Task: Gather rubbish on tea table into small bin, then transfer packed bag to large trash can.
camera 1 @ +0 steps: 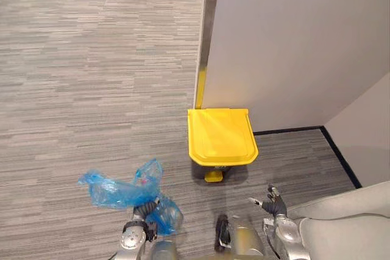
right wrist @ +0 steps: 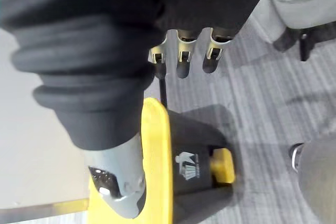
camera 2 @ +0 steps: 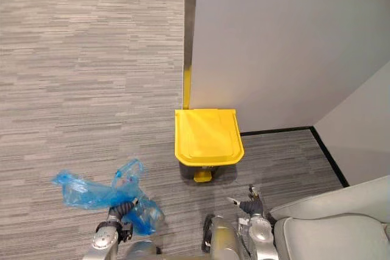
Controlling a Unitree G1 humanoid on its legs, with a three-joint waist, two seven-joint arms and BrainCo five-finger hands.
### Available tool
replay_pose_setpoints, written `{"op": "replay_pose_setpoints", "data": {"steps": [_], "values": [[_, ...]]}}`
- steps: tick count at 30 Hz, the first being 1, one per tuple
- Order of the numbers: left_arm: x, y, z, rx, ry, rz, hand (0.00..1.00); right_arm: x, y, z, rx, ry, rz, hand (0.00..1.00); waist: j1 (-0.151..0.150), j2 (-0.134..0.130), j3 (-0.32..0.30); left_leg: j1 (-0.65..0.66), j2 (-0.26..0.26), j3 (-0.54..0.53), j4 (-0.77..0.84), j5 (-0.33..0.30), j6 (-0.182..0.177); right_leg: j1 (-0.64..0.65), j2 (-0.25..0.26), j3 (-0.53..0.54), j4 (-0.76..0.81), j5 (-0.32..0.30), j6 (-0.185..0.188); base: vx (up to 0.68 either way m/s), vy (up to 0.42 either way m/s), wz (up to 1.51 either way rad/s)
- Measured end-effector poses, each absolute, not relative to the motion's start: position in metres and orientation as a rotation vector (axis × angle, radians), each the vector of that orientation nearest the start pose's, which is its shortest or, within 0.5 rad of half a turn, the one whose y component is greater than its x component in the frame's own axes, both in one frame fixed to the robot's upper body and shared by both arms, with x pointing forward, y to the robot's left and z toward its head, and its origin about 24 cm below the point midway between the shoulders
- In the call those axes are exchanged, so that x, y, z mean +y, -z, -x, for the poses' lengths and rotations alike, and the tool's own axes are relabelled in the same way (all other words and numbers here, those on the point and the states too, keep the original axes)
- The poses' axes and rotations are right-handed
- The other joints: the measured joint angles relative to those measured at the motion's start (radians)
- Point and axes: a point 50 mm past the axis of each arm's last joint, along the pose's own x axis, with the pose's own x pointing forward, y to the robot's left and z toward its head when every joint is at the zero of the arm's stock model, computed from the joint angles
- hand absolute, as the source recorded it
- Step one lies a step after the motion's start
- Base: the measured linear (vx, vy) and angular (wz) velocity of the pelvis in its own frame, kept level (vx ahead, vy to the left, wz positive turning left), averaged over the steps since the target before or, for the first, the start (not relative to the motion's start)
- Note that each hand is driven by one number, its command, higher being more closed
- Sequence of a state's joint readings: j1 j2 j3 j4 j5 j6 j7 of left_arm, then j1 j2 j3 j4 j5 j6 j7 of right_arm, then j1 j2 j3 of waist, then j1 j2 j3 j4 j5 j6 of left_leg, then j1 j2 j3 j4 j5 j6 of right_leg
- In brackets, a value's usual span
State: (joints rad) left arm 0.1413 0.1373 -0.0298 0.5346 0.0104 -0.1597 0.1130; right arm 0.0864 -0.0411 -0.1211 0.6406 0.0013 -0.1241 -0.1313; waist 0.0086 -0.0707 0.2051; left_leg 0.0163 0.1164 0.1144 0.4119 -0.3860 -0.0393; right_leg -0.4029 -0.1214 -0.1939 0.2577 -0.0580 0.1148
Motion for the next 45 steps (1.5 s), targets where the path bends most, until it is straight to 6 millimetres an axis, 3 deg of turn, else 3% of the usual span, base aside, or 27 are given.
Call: {"op": "replay_pose_setpoints", "data": {"steps": [1,2,3,5,6,7,10,14,16,21,28,32,34,35,37,38,39,40,41,42,45], "values": [[0.196,0.08,-0.186,0.478,-0.13,-0.176,1.0,-0.199,0.101,-0.174,0.603,0.288,0.047,0.0,-0.006,-0.015,0.012,0.011,-0.012,-0.013,0.026,-0.031,-0.012,-0.003,-0.008,0.004,-0.06,0.002,-0.001,0.32,-0.207,0.39],[0.195,0.079,-0.189,0.469,-0.13,-0.173,1.0,-0.203,0.1,-0.174,0.605,0.293,0.053,0.0,-0.007,-0.008,0.025,0.025,-0.009,-0.028,0.04,-0.051,-0.019,0.001,-0.003,0.016,-0.045,0.058,-0.024,0.35,-0.161,0.42],[0.188,0.076,-0.196,0.447,-0.122,-0.156,1.0,-0.211,0.098,-0.174,0.601,0.319,0.061,0.0,-0.011,0.027,0.045,0.052,0.016,-0.046,0.045,-0.079,-0.023,0.01,0.022,0.033,0.01,0.082,-0.016,0.38,-0.133,0.42],[0.182,0.069,-0.204,0.41,-0.092,-0.158,1.0,-0.215,0.093,-0.175,0.575,0.341,0.056,0.0,-0.028,0.043,0.05,0.062,0.021,-0.077,0.021,-0.076,-0.029,-0.045,0.048,0.112,0.149,0.065,-0.026,0.37,-0.16,0.63],[0.179,0.068,-0.206,0.402,-0.081,-0.16,1.0,-0.218,0.094,-0.168,0.579,0.364,0.046,0.0,-0.041,0.04,0.053,0.085,0.019,-0.1,0.015,-0.084,-0.044,-0.081,0.068,0.173,0.288,0.03,-0.071,0.39,-0.224,0.77],[0.177,0.067,-0.207,0.397,-0.071,-0.16,1.0,-0.219,0.096,-0.163,0.591,0.373,0.043,0.0,-0.046,0.04,0.055,0.115,0.024,-0.119,0.017,-0.091,-0.056,-0.093,0.062,0.164,0.397,-0.056,-0.078,0.42,-0.223,0.68],[0.172,0.066,-0.208,0.391,-0.056,-0.153,1.0,-0.22,0.099,-0.154,0.608,0.388,0.025,0.0,-0.054,0.049,0.049,0.119,0.055,-0.166,0.074,-0.087,-0.067,-0.093,0.035,0.101,0.534,-0.184,-0.111,0.41,-0.181,0.53],[0.165,0.067,-0.208,0.392,-0.056,-0.127,1.0,-0.211,0.095,-0.167,0.578,0.378,-0.018,0.0,-0.049,0.066,0.039,0.094,0.141,-0.168,0.083,-0.052,-0.129,-0.094,0.082,0.03,0.542,-0.22,-0.156,0.35,-0.176,0.13],[0.163,0.066,-0.21,0.384,-0.053,-0.118,1.0,-0.211,0.093,-0.172,0.567,0.373,-0.026,0.0,-0.053,0.068,0.038,0.097,0.157,-0.167,0.058,-0.034,-0.149,-0.094,0.087,0.015,0.543,-0.22,-0.165,0.21,-0.093,0.13],[0.165,0.069,-0.205,0.404,-0.066,-0.116,1.0,-0.205,0.093,-0.175,0.565,0.352,-0.03,0.0,-0.046,0.069,0.036,0.094,0.154,-0.158,0.018,-0.025,-0.155,-0.096,0.085,0.028,0.519,-0.214,-0.163,0.1,-0.012,0.08],[0.168,0.085,-0.189,0.488,-0.076,-0.12,1.0,-0.203,0.103,-0.167,0.619,0.353,-0.032,0.0,-0.046,0.084,-0.002,0.084,0.147,-0.141,0.003,-0.022,-0.153,-0.103,0.084,0.066,0.482,-0.15,-0.145,-0.01,0.009,0.0],[0.175,0.092,-0.185,0.524,-0.098,-0.125,1.0,-0.202,0.112,-0.159,0.674,0.35,-0.031,0.0,-0.048,0.076,-0.012,0.135,0.129,-0.138,-0.08,0.007,-0.176,-0.062,0.076,0.077,0.434,-0.131,-0.138,-0.09,-0.006,0.12],[0.178,0.094,-0.182,0.538,-0.107,-0.124,1.0,-0.202,0.114,-0.157,0.687,0.34,-0.021,0.0,-0.046,0.074,-0.013,0.133,0.119,-0.132,-0.081,0.014,-0.17,-0.028,0.07,0.075,0.365,-0.08,-0.129,-0.16,0.01,0.09],[0.178,0.094,-0.182,0.539,-0.108,-0.125,1.0,-0.201,0.114,-0.158,0.687,0.334,-0.02,0.0,-0.046,0.07,-0.011,0.128,0.115,-0.127,-0.068,0.011,-0.165,-0.019,0.07,0.076,0.342,-0.063,-0.125,-0.23,0.061,-0.02],[0.178,0.094,-0.182,0.539,-0.108,-0.126,1.0,-0.197,0.116,-0.156,0.695,0.312,-0.011,0.0,-0.044,0.043,0.001,0.074,0.08,-0.096,0.048,-0.029,-0.095,0.024,0.062,0.095,0.245,0.026,-0.094,-0.33,0.13,-0.14],[0.179,0.093,-0.183,0.534,-0.109,-0.129,1.0,-0.197,0.116,-0.154,0.699,0.309,-0.004,0.0,-0.043,0.024,0.002,0.055,0.071,-0.076,0.087,-0.05,-0.078,0.025,0.062,0.115,0.215,0.043,-0.07,-0.35,0.141,-0.23],[0.179,0.094,-0.182,0.536,-0.108,-0.128,1.0,-0.197,0.116,-0.153,0.699,0.308,-0.002,0.0,-0.039,0.026,0.002,0.047,0.075,-0.069,0.091,-0.067,-0.069,0.025,0.065,0.114,0.195,0.051,-0.059,-0.4,0.127,-0.59],[0.177,0.096,-0.179,0.548,-0.109,-0.123,1.0,-0.194,0.117,-0.152,0.704,0.3,-0.011,0.0,-0.016,0.024,0.008,0.026,0.087,-0.029,0.094,-0.069,-0.082,0.011,0.068,0.122,0.182,0.037,-0.067,-0.34,0.081,-0.55],[0.178,0.097,-0.178,0.553,-0.112,-0.122,1.0,-0.193,0.118,-0.149,0.711,0.294,-0.012,0.0,-0.013,0.02,0.008,0.022,0.086,-0.023,0.095,-0.064,-0.075,-0.003,0.066,0.129,0.237,0.016,-0.088,-0.48,0.098,-0.5],[0.179,0.097,-0.176,0.559,-0.118,-0.12,1.0,-0.195,0.121,-0.14,0.735,0.295,-0.012,0.0,-0.015,0.018,0.007,0.016,0.087,-0.026,0.08,-0.056,-0.07,-0.012,0.065,0.136,0.369,-0.031,-0.086,-0.36,0.066,-0.08],[0.178,0.092,-0.18,0.527,-0.117,-0.117,1.0,-0.195,0.12,-0.14,0.728,0.295,-0.012,0.0,-0.02,0.017,0.003,-0.02,0.086,-0.025,0.035,0.012,-0.07,0.024,0.049,0.121,0.52,-0.117,-0.078,-0.24,-0.006,0.06]]}}
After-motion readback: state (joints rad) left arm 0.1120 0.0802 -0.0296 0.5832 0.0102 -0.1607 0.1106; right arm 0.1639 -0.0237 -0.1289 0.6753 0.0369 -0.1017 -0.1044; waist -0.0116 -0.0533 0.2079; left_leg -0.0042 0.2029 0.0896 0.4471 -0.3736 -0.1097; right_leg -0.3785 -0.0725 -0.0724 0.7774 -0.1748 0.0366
